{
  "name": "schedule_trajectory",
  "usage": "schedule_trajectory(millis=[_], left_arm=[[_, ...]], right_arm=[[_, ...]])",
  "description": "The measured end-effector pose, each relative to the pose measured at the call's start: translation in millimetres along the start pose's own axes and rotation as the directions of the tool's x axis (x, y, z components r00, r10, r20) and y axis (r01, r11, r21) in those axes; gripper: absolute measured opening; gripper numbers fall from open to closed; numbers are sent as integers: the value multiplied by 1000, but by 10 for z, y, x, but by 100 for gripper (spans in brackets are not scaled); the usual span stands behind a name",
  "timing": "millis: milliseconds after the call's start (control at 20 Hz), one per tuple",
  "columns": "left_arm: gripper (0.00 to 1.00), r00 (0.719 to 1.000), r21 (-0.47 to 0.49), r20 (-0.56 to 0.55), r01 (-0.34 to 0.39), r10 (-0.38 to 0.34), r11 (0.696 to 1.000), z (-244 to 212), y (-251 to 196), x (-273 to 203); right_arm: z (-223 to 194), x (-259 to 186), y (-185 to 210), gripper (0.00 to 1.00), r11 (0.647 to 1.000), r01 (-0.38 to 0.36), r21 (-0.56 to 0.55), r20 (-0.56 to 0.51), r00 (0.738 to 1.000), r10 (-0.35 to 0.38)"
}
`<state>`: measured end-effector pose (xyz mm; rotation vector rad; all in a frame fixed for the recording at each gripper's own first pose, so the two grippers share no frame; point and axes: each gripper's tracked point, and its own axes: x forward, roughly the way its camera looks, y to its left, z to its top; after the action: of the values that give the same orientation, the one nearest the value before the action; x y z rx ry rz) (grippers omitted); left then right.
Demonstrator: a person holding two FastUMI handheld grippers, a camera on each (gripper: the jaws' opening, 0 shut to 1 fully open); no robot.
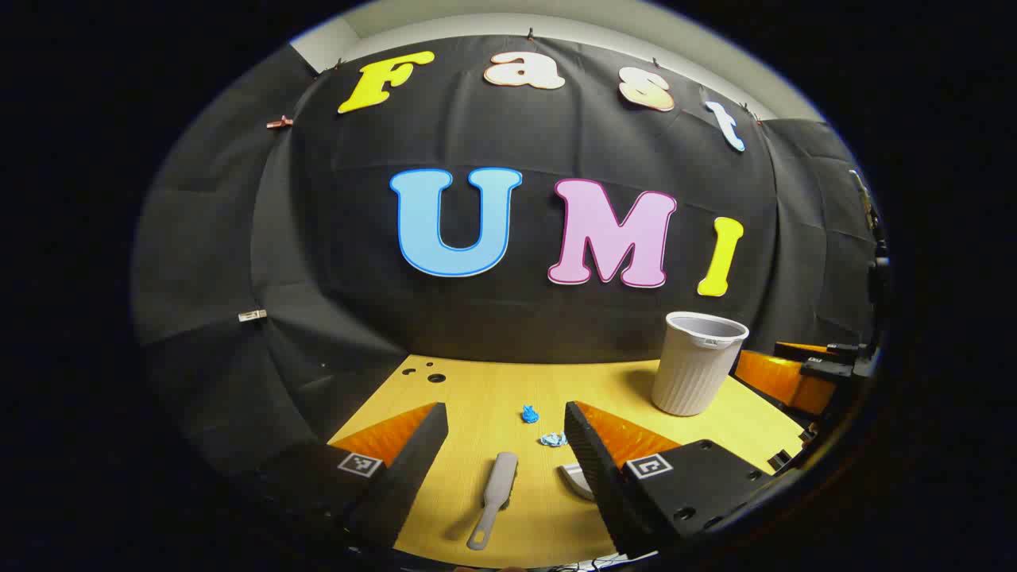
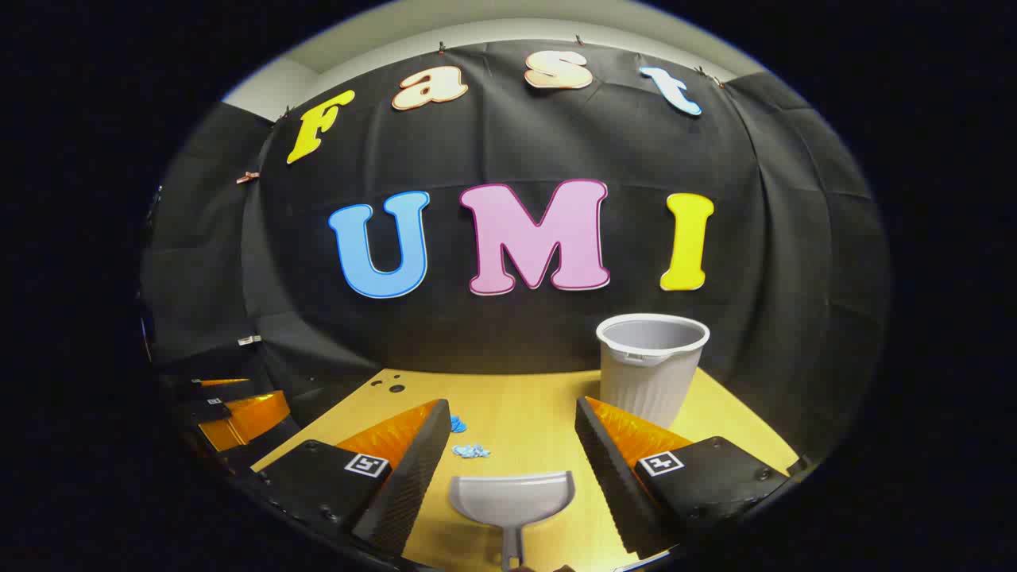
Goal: Pick up the small broom and dustpan from the desktop, sweep the trash into the dustpan with the broom, and then empty the trash into the garbage bin.
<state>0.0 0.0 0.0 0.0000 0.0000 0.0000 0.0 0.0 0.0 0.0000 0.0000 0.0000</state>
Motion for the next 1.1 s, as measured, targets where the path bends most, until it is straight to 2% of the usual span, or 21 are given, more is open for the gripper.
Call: schedule_trajectory(millis=[150,300,700,800,950,1100], left_arm=[[96,999,15,-28,20,-20,1000,-66,-56,66],[96,999,38,-44,13,-11,999,-136,-41,113],[96,993,49,-117,32,-26,998,-381,-77,232],[96,989,36,-146,23,-17,999,-445,-52,268],[96,984,1,-172,49,-48,999,-563,-105,348],[96,972,10,-233,20,-17,1000,-867,-48,481]], right_arm=[[-101,20,67,98,999,-32,-26,-37,999,31],[-163,20,101,99,997,-60,-41,-52,997,58],[-299,170,-52,99,999,-52,-1,-104,993,52],[-304,254,-46,99,998,-65,-1,-110,992,65],[-342,419,-42,99,995,-100,4,-122,988,100],[-406,613,-95,99,992,-122,13,-132,984,123]])
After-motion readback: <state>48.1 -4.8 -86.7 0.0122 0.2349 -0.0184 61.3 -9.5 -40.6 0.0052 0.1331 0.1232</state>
